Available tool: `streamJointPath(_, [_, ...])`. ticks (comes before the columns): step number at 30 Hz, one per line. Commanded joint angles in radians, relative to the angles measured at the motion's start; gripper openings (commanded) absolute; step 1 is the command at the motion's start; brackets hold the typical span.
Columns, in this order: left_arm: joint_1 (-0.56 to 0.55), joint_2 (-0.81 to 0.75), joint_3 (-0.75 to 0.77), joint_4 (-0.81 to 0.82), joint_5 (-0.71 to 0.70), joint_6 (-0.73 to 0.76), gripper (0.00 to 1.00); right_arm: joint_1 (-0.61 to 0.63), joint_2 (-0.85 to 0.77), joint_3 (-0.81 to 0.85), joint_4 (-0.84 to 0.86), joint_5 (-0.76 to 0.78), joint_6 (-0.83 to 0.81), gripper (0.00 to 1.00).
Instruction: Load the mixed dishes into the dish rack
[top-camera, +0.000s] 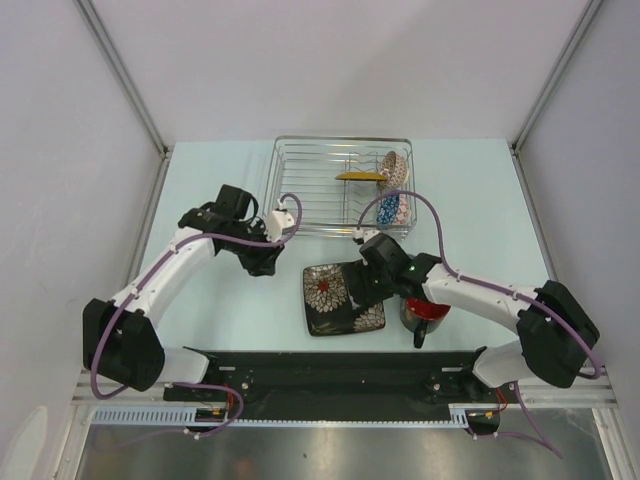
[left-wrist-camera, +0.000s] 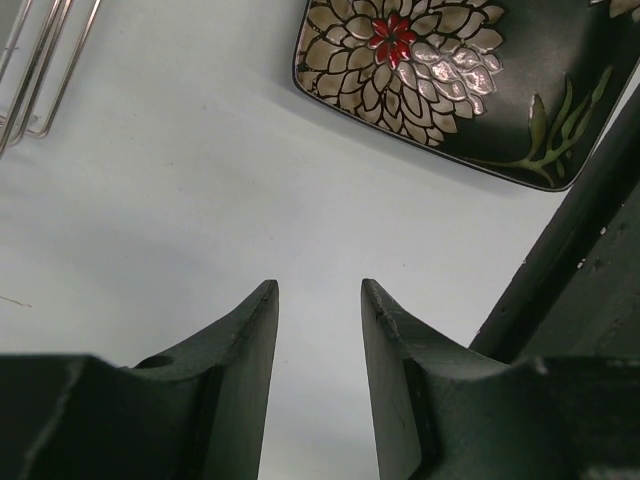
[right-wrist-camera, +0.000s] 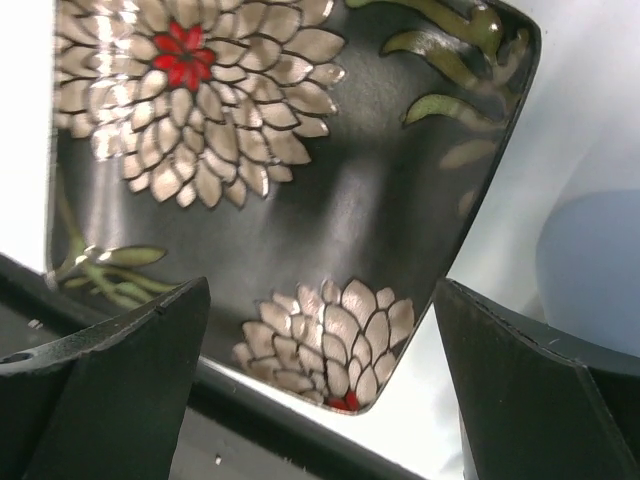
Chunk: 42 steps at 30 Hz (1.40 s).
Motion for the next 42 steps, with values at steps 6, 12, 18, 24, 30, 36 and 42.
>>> streamJointPath(6, [-0.006, -0.062, -0.029, 0.017, -0.022, 0.045, 0.44, 0.038, 0.101, -0.057, 0.099, 0.084, 0.034, 1.00])
streamJointPath(12, [-0.006, -0.058, -0.043, 0.027, -0.015, 0.045, 0.44, 0.041, 0.060, -0.054, 0.096, 0.078, 0.016, 1.00])
streamJointPath(18, [-0.006, -0.055, -0.050, 0.040, -0.007, 0.042, 0.44, 0.041, -0.016, -0.028, 0.020, 0.127, 0.013, 1.00])
streamJointPath(24, [-0.006, -0.056, -0.050, 0.044, -0.008, 0.044, 0.44, 0.041, -0.006, -0.029, -0.002, 0.159, 0.026, 1.00])
streamJointPath(30, [-0.006, -0.069, -0.057, 0.041, -0.016, 0.047, 0.44, 0.047, 0.065, -0.034, 0.016, 0.144, 0.028, 1.00])
streamJointPath(36, [-0.006, -0.073, -0.069, 0.046, -0.019, 0.051, 0.44, 0.045, 0.118, -0.046, 0.044, 0.125, 0.016, 1.00])
streamJointPath(42, [-0.006, -0.073, -0.083, 0.049, -0.031, 0.067, 0.44, 0.045, 0.137, -0.041, 0.122, 0.006, 0.000, 0.99])
